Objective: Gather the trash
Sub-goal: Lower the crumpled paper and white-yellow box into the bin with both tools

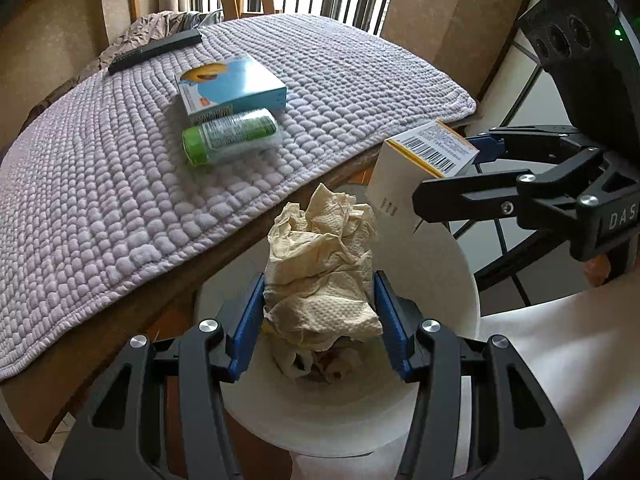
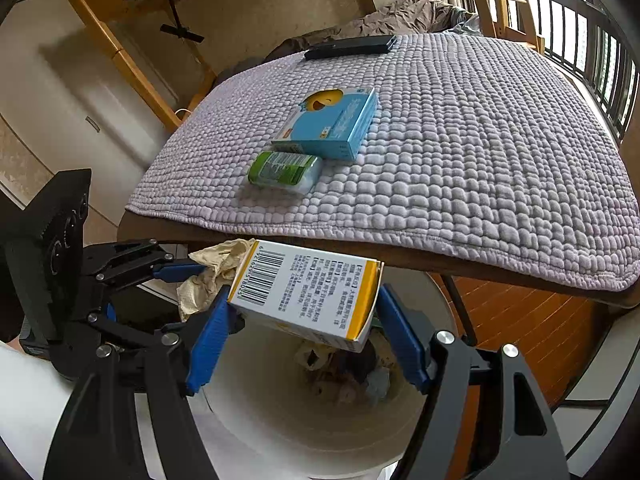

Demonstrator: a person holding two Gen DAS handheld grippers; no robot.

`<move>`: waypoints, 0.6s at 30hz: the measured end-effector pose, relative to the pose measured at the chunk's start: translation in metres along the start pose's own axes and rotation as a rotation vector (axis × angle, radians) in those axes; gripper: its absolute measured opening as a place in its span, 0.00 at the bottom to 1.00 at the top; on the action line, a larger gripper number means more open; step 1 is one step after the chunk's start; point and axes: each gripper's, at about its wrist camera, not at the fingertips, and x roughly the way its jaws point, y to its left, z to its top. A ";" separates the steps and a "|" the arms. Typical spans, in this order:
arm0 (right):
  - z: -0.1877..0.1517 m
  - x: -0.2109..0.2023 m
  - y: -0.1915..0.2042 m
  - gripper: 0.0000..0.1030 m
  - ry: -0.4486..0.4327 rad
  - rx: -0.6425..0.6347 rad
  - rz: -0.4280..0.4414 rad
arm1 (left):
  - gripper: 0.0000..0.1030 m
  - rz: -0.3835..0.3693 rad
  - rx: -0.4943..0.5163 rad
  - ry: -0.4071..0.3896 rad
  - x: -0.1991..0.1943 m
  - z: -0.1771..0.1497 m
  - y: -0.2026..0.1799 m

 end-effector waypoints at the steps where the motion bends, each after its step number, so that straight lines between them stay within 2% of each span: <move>1: -0.001 0.001 0.000 0.69 0.004 0.001 0.000 | 0.53 -0.001 0.000 0.003 0.001 -0.001 0.000; 18: -0.010 0.018 -0.005 0.69 0.058 -0.015 -0.015 | 0.53 0.005 -0.015 0.050 0.018 -0.009 0.007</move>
